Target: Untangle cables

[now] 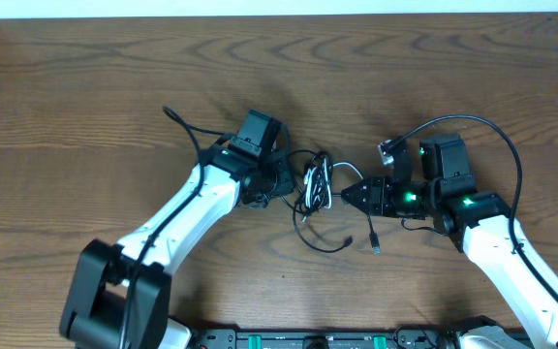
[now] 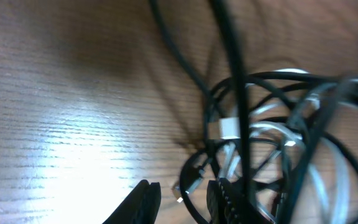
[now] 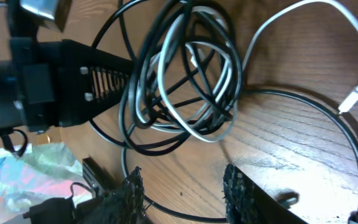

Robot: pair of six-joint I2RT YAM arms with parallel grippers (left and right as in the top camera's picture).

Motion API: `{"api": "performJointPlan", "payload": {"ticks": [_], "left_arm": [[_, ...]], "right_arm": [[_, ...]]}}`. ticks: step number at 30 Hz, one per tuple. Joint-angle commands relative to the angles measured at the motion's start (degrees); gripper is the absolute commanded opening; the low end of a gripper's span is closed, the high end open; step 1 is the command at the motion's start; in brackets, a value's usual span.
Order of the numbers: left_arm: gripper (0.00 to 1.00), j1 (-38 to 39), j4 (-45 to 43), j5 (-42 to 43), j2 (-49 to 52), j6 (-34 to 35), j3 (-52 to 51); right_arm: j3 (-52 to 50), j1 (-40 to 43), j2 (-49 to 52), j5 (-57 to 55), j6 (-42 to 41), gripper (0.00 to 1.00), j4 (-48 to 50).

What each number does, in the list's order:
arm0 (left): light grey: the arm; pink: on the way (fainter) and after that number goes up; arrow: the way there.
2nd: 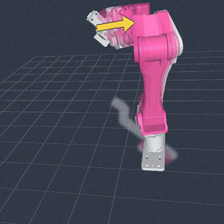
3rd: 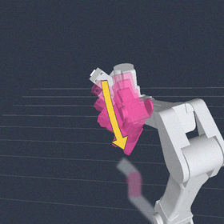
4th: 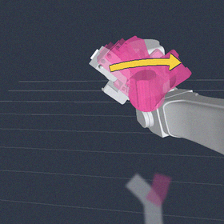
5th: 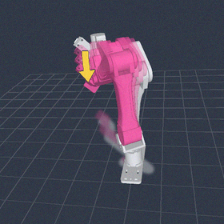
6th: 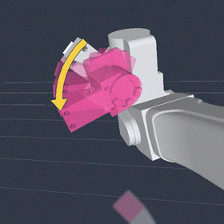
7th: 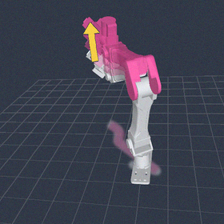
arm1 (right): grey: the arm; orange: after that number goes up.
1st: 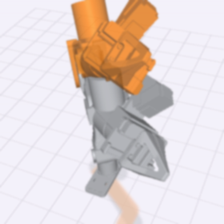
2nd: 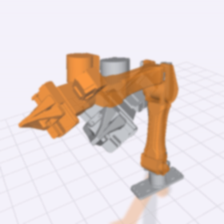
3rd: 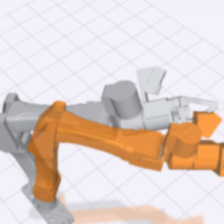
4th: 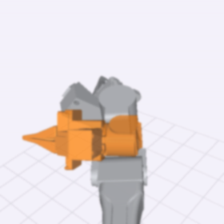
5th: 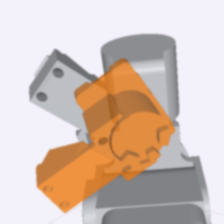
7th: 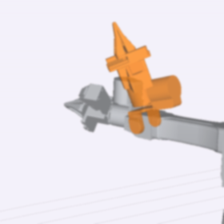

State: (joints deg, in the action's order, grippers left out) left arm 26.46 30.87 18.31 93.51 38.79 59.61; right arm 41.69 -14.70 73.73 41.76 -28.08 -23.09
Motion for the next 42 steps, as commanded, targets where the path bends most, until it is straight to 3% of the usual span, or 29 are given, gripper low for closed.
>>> {"api": "performJointPlan", "payload": {"ticks": [1, 7, 10, 17, 22, 32, 42], "left_arm": [[0.31, 0.2, 0.1, 0.5, 1.3, -0.6, 0.2], [0.23, 1.9, -0.7, 0.5, 1.4, -0.4, 0.2], [0.22, 3.4, -2.3, 0.5, 1.4, -0.4, 0.2], [0.22, 4.1, -4.4, -0.2, 1.4, -0.4, 0.2], [0.22, 4.1, -4.4, -1.1, 1.4, -0.4, 0.2], [0.22, 4.1, -4.4, -1.4, 1.4, -0.4, 0.2], [0.22, 4.1, -4.4, -1.4, 1.4, -0.4, 0.2]], "right_arm": [[-0.2, -0.3, 0.2, -1.3, -0.6, 0.36, -0.5], [-0.2, -0.3, 0.2, -2.0, 1.0, 0.34, -2.6], [-0.2, -0.3, 0.2, -0.6, 0.9, 0.38, -2.4], [-0.2, -3.0, 0.2, -2.6, 0.9, 0.34, -2.0], [-0.2, -5.4, 0.2, -2.5, -1.3, 0.23, -2.9], [-0.2, -11.7, 0.7, -12.3, -9.8, 0.21, -2.3], [-0.2, -19.8, 7.9, -21.7, -16.1, 0.22, 11.3]]}}
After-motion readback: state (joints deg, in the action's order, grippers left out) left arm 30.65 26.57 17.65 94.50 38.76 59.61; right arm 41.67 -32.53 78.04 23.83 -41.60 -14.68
